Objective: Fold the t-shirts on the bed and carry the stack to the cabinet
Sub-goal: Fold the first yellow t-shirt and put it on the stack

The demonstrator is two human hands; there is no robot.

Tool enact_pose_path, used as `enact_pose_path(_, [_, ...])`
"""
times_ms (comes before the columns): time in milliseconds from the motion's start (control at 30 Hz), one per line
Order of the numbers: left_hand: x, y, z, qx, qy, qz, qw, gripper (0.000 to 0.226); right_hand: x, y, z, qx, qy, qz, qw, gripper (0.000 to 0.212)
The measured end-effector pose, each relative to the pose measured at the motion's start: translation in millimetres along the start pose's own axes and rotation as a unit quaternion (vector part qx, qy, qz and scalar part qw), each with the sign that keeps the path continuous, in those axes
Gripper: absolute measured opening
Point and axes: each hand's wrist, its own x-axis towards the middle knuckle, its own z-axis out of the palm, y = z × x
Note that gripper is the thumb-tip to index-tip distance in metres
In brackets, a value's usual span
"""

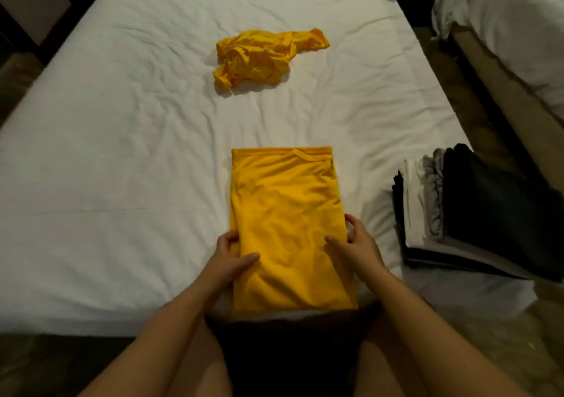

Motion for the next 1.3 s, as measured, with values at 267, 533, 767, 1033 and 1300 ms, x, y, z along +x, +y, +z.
enact_pose_path(267, [-39.4,-39.1,7.5,0.133,0.044,0.078,0.987,0.123,-56.3,41.1,3.1,0.008,-0.01,0.012,1.0,0.075])
enact_pose_path(533, [-55.5,-67.7,13.3,0.208,0.159,0.036,0.965,0.042,-85.9,59.0,17.8,-0.059,0.022,0.073,0.995,0.031])
enact_pose_path(767, [-69.9,-55.2,21.6,-0.016,0.146,-0.014,0.989,0.016,-95.9,64.1,21.3,0.168,0.029,0.11,0.979,0.014])
enact_pose_path(1033, [-96.1,-41.3,11.3,-0.044,-0.014,0.09,0.995,0.035,-109.9,57.7,7.5,0.171,-0.001,-0.063,0.983,0.044])
enact_pose_path(1300, [-82.8,-33.0,-0.9,0.155,0.057,0.159,0.973,0.044,-99.4,54.5,-7.0,0.097,0.033,-0.086,0.991,0.037])
